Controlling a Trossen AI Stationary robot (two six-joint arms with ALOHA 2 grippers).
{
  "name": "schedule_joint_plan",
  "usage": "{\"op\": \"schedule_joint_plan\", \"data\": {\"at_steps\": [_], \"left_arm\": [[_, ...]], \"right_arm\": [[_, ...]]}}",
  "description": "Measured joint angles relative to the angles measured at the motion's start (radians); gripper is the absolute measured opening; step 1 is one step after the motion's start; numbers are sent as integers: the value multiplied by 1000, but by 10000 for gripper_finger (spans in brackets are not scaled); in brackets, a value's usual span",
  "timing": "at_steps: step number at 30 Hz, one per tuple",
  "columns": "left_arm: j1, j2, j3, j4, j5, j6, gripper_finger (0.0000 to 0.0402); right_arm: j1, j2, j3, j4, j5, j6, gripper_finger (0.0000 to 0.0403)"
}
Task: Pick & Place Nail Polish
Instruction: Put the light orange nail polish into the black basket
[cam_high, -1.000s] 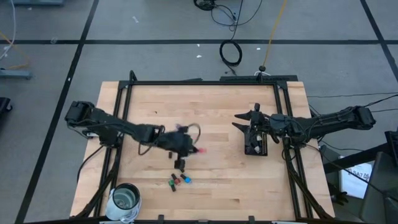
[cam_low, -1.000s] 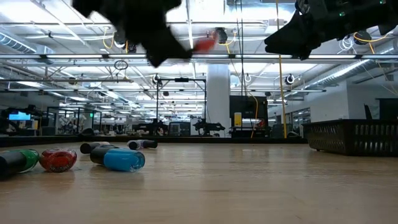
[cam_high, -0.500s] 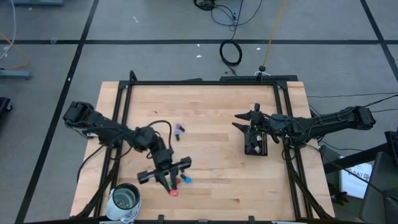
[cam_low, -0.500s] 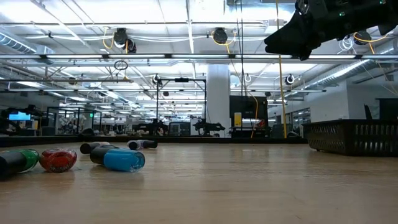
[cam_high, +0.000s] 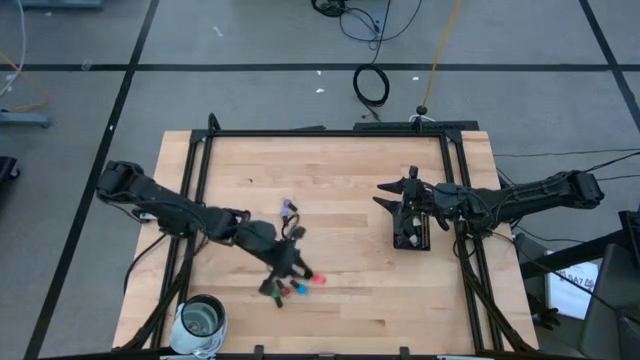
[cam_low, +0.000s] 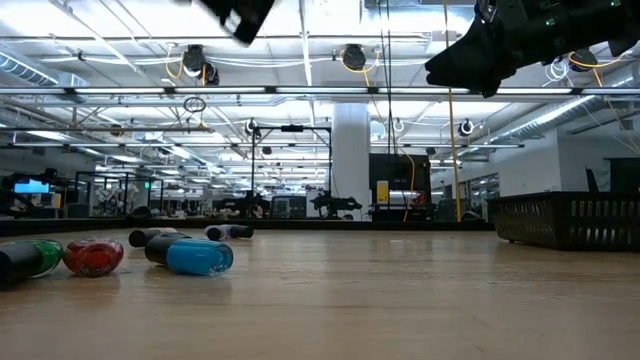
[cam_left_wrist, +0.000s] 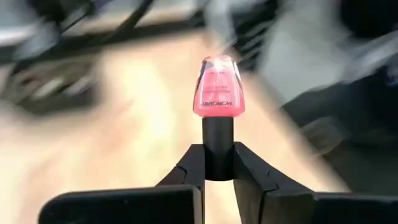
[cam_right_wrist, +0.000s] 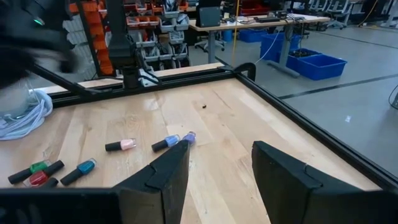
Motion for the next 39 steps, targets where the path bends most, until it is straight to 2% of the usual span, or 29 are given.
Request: {"op": "schedule_joint_plan", "data": {"at_steps": [4, 8, 13, 17, 21, 28, 30, 35, 39], "left_arm": [[-9, 27, -1, -209, -325, -2, 36], [-6, 36, -1, -340, -643, 18, 36], [-1, 36, -1, -377, -997, 164, 36], [20, 36, -1, -375, -1198, 349, 36], [72, 36, -1, -375, -1237, 464, 36], [120, 37, -1, -371, -1197, 485, 36], [120, 37, -1, -359, -1198, 516, 36], [118, 38, 0, -258, -1206, 663, 36], [115, 38, 0, -167, -1206, 764, 36]], "right_arm": [[0, 0, 0, 0, 0, 0, 167], [0, 1, 0, 0, 2, 0, 167], [-3, 2, 0, 6, 3, 4, 167], [-19, 33, 0, 54, 4, 69, 167], [-35, 122, 1, 127, 3, 104, 167], [-73, 398, 1, 444, -2, 105, 167], [-93, 484, 1, 563, -48, 105, 167], [-159, 681, 1, 876, -239, 133, 167], [-197, 786, 18, 1019, -293, 181, 167]]}}
